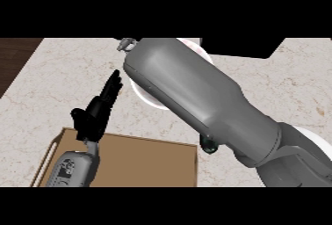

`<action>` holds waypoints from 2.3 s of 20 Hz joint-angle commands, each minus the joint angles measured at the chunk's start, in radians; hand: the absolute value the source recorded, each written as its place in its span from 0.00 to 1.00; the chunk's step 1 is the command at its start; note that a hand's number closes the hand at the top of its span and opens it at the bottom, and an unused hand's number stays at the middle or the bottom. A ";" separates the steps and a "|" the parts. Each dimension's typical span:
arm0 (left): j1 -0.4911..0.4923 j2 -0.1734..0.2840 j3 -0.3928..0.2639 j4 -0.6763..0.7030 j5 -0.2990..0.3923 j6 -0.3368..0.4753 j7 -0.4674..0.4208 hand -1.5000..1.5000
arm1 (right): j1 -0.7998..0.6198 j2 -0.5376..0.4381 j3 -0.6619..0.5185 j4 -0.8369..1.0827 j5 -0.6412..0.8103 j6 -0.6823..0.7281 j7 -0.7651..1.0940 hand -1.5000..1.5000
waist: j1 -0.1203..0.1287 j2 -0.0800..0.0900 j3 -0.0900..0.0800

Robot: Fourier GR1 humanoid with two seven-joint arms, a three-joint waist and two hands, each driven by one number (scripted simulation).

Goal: Pick the pear from the plate and place it in the bowl

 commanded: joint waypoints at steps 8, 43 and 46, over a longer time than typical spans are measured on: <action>-0.003 0.003 0.012 -0.022 -0.011 0.020 0.013 0.50 | 0.013 0.007 0.033 0.223 -0.037 -0.043 0.099 1.00 | -0.039 0.002 0.003; 0.112 0.039 0.067 -0.085 0.018 0.000 -0.003 0.50 | 0.471 -0.005 -0.222 -0.167 -0.240 -0.475 -0.373 0.00 | -0.118 -0.018 0.006; 0.102 0.036 0.079 -0.068 0.019 0.008 -0.015 0.50 | 0.590 0.007 -0.194 -0.320 -0.255 -0.509 -0.387 0.00 | -0.123 -0.018 0.006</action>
